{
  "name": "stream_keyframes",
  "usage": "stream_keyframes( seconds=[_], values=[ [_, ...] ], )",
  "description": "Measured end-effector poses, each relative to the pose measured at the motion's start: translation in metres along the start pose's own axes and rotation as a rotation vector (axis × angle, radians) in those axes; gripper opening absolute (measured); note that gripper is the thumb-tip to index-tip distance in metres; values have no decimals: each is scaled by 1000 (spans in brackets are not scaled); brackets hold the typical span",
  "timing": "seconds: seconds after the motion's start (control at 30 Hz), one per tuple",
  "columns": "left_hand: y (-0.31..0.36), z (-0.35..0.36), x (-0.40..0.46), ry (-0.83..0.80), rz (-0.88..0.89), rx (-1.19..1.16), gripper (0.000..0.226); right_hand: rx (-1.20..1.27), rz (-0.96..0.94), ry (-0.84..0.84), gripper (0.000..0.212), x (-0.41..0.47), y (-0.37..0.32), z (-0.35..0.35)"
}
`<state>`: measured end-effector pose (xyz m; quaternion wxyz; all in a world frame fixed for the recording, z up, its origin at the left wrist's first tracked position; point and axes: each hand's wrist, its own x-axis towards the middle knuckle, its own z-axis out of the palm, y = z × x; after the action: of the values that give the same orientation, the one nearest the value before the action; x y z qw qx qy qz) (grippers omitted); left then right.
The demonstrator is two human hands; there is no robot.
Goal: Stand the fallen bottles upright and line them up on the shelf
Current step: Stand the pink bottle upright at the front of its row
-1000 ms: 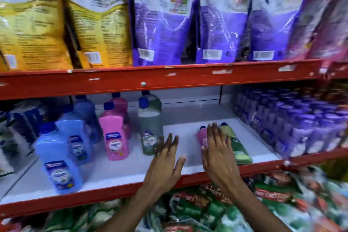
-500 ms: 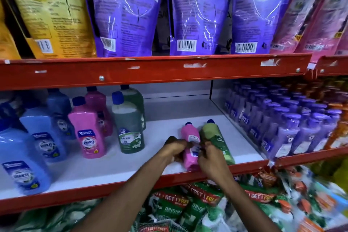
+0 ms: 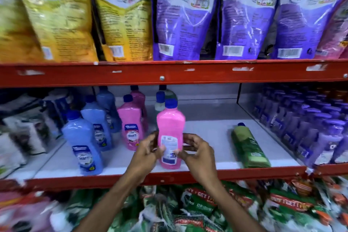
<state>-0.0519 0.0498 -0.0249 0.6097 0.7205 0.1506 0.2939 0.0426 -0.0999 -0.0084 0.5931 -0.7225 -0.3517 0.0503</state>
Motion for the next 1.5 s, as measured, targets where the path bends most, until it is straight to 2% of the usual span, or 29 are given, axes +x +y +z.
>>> stream_keyframes(
  seconds=[0.17,0.3,0.43,0.57,0.63,0.73,0.83,1.0,1.1,1.4,1.5],
  values=[
    [-4,-58,-12,158,35,118,42,39,-36,-30,39,5,-15,76],
    [-5,-77,-11,198,39,176,47,-13,-47,-64,37,13,-22,107],
    [-8,-88,-14,236,39,285,42,-22,-42,-74,40,20,-16,121],
    [-14,-100,-20,250,8,360,32,0,1,-21,39,28,-9,125],
    [-17,-104,-20,216,11,442,29,30,34,-55,37,29,-7,125],
    [-20,-103,-19,187,-15,466,24,39,20,-184,40,27,-4,123],
    [-24,-100,-18,257,-36,431,31,65,17,-335,49,25,-1,121],
    [-21,-96,-27,300,50,515,65,-3,-36,-318,50,27,-2,118],
    [-22,-94,-30,294,97,595,62,-17,-36,-314,49,26,-1,119],
    [-30,-99,-44,278,102,558,53,15,-33,-310,48,12,5,120],
    [-29,-97,-55,281,152,595,61,15,-55,-311,52,3,-1,115]
  ],
)
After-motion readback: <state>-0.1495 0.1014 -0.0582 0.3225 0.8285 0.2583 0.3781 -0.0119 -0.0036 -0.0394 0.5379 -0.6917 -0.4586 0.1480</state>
